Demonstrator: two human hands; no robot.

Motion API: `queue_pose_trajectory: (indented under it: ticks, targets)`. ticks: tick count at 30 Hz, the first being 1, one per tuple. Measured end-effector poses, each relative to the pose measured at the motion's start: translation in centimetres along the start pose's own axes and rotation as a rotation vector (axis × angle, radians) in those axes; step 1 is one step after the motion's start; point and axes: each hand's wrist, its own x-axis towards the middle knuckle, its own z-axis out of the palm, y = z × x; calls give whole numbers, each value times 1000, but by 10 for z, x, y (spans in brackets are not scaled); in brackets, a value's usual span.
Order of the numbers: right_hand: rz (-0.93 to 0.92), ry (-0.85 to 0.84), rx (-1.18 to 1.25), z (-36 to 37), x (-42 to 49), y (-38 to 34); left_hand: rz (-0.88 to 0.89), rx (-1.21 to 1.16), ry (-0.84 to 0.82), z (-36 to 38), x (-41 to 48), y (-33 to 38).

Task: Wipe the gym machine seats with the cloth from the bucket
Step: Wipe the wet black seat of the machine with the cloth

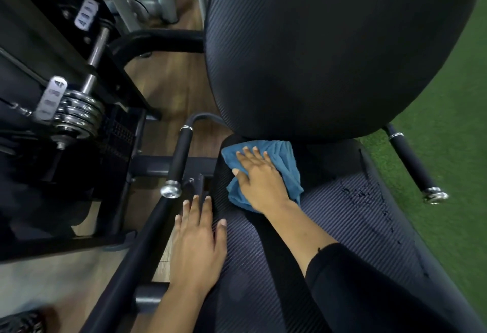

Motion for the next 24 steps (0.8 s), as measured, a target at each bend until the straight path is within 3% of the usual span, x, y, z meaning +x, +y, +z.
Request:
queue_pose_trajectory:
  ticks: [8, 14, 17, 20, 24]
  targets:
    - [-121, -135, 17, 10, 25, -26, -25, 4, -9, -1, -4, 2]
    - [-68, 21, 105, 7, 6, -10, -34, 6, -19, -2, -6, 1]
    - [49, 123, 75, 0, -11, 10, -37, 17, -30, -5, -8, 0]
    - [150, 110, 38, -9, -20, 26, -33, -12, -27, -8, -9, 0]
    - [-3, 44, 17, -11, -39, 15, -37, -74, 7, -10, -6, -1]
